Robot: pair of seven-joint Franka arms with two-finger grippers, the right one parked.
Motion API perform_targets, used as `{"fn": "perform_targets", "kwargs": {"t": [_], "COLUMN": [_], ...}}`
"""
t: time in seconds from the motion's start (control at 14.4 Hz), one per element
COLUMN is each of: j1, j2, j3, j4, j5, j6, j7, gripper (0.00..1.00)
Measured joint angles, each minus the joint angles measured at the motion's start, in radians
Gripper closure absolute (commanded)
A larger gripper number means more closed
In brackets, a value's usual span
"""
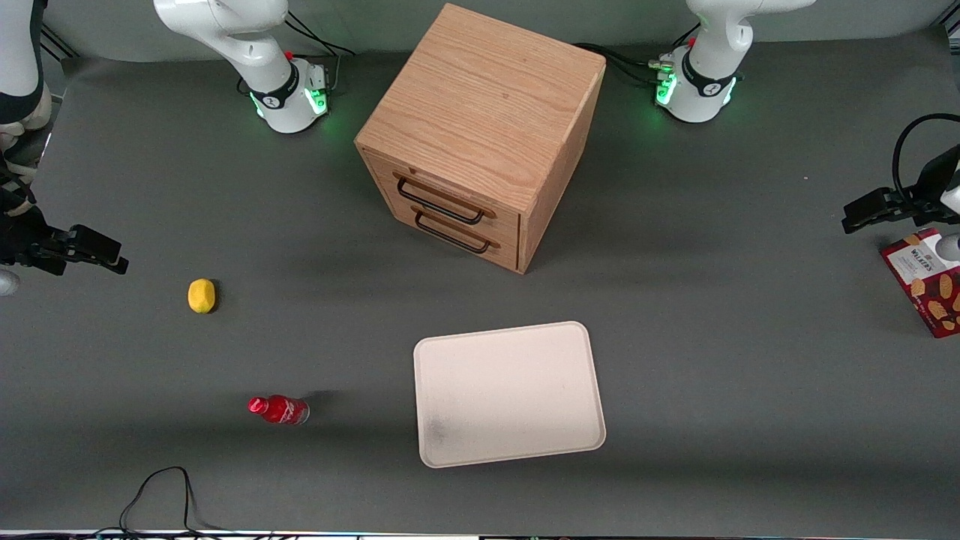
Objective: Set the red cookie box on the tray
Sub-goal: 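Move the left gripper over the red plaid shortbread box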
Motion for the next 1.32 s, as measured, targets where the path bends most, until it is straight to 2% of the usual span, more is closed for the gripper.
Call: {"fn": "perform_targets", "kwargs": {"t": [1.32], "j1": [-0.001], "j2": [0.010], "j3": [0.004], "j4": [0.014], "j5": [0.007], "j6": [-0.058], "j7": [0.000], "gripper": [0.00]}}
